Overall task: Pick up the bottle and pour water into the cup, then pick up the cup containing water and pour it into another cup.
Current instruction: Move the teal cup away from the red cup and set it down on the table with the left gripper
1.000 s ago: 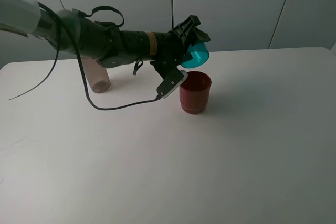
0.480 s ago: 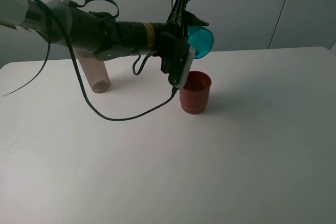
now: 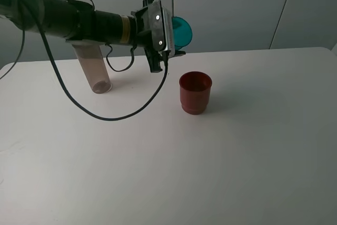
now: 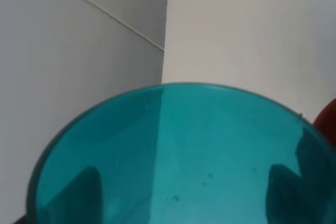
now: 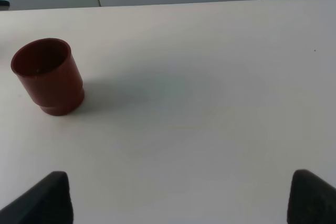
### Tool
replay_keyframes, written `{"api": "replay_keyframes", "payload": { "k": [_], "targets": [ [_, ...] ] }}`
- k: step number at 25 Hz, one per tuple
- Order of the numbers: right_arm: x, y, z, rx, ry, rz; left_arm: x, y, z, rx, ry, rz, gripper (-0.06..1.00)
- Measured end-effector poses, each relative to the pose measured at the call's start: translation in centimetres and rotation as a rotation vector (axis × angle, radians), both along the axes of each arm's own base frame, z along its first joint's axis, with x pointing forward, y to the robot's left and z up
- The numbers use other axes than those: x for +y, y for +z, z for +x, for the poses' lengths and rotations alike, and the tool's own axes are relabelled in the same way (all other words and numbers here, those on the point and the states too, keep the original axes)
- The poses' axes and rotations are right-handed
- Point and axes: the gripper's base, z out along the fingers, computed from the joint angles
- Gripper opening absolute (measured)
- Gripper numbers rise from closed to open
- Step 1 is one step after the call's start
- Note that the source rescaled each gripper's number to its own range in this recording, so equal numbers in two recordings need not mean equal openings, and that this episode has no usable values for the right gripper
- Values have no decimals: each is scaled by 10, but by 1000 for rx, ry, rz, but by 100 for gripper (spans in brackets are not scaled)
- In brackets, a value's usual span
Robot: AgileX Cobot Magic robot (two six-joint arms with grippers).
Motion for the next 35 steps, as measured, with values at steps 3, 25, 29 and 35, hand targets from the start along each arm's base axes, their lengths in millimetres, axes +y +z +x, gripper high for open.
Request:
{"api": "replay_keyframes", "payload": {
  "k": [3,25,29,35],
  "targets": [
    [0,0,0,0,0,0,13,0,5,103,41,-66,9],
    [0,0,0,0,0,0,48,-60,-33,303,284,-312,9],
    [0,0,0,0,0,0,56,-75,-32,337,312,-327,9],
    [0,0,0,0,0,0,63,-97,-31,361,272,-353,9]
  ]
}}
